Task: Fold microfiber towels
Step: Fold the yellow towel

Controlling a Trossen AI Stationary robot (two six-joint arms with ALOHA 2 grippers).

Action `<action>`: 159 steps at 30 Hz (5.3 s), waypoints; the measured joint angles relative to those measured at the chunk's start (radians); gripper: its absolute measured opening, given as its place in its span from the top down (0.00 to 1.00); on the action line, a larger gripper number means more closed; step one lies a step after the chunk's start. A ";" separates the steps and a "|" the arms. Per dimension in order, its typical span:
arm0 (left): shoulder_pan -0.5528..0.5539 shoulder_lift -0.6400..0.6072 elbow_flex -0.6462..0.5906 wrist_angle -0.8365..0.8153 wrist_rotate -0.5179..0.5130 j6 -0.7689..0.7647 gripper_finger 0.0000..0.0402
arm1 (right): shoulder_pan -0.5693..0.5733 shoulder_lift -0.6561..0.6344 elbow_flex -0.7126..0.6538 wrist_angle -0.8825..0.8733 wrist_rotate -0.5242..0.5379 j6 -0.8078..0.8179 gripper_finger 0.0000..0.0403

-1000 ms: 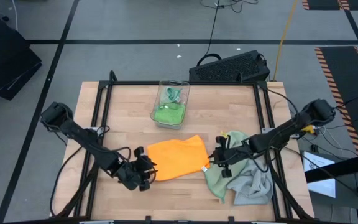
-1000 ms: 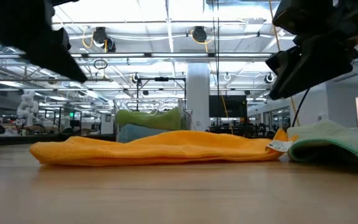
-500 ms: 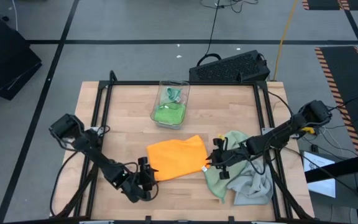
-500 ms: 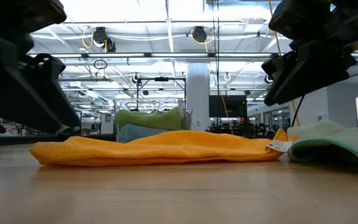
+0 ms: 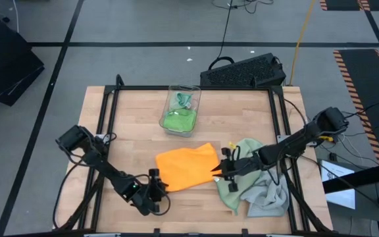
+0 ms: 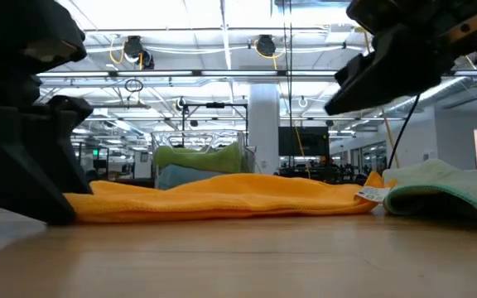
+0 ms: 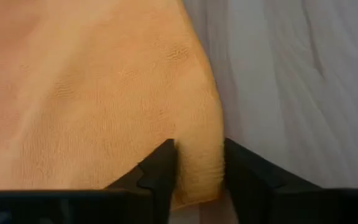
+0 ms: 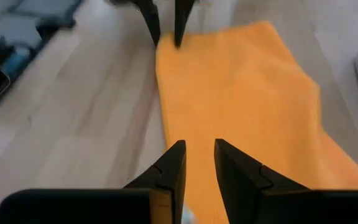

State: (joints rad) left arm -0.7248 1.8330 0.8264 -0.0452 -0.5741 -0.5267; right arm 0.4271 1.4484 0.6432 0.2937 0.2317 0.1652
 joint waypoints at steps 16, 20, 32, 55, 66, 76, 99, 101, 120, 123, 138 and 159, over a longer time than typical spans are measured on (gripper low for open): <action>0.128 -0.149 -0.004 -0.036 0.164 0.026 0.95 | 0.009 0.411 0.252 0.232 0.062 -0.156 0.72; 0.171 -0.164 -0.003 -0.015 0.254 0.014 0.98 | 0.013 0.488 0.378 0.154 0.104 -0.201 0.59; 0.221 -0.166 -0.003 0.024 0.330 -0.052 0.97 | -0.014 0.641 0.545 0.151 0.104 -0.188 0.50; 0.177 -0.166 -0.001 0.174 0.315 -0.037 0.65 | 0.011 0.669 0.562 0.099 0.048 -0.147 0.98; -0.018 -0.165 -0.002 0.066 0.008 0.101 0.30 | 0.077 0.621 0.562 -0.039 0.050 -0.127 0.99; -0.156 -0.040 -0.002 0.106 -0.188 0.204 0.34 | 0.113 0.555 0.561 -0.055 0.054 -0.082 0.99; -0.145 0.173 0.036 0.395 -0.367 0.362 0.34 | 0.097 0.376 0.438 -0.061 0.135 -0.023 0.99; -0.146 0.174 0.037 0.390 -0.404 0.361 0.35 | 0.090 0.375 0.438 -0.061 0.135 -0.022 0.99; -0.176 0.176 0.037 0.388 -0.450 0.259 0.93 | 0.077 0.375 0.438 -0.081 0.135 -0.016 0.99; -0.192 0.176 0.037 0.404 -0.459 0.259 0.94 | 0.077 0.375 0.438 -0.090 0.134 -0.008 0.99; -0.155 0.175 0.037 0.413 -0.403 0.181 0.97 | 0.114 0.375 0.438 -0.097 0.134 -0.018 0.83; -0.106 0.175 0.037 0.413 -0.340 0.117 0.97 | 0.197 0.379 0.438 -0.113 0.135 -0.020 0.95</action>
State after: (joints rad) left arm -0.8307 2.0075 0.8639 0.3682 -0.9143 -0.4096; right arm 0.6243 1.8278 1.0817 0.1810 0.3668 0.1448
